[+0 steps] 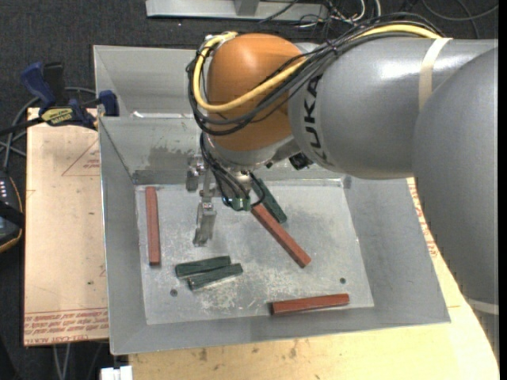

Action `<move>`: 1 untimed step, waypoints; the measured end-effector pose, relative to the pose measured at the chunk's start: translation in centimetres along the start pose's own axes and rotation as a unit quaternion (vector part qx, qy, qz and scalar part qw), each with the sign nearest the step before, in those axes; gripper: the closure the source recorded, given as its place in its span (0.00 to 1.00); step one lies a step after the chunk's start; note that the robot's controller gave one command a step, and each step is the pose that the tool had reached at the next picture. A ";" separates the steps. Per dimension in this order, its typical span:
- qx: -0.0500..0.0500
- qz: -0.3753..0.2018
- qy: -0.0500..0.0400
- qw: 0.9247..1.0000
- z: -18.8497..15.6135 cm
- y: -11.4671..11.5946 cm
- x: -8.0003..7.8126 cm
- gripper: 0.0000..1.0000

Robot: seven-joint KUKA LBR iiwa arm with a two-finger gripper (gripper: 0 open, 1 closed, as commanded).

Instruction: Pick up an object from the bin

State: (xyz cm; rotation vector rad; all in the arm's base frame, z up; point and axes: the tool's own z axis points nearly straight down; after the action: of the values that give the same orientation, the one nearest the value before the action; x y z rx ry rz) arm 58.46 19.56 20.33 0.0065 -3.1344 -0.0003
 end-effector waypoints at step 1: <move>-0.001 0.011 -0.003 1.000 1.4 4.3 1.5 0.00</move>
Offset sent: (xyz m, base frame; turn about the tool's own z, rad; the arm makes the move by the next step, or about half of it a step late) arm -0.0135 0.0392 -0.0127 0.0293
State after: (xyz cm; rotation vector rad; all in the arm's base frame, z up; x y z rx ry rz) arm 56.96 23.88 18.92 -0.0286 -3.1393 -0.0041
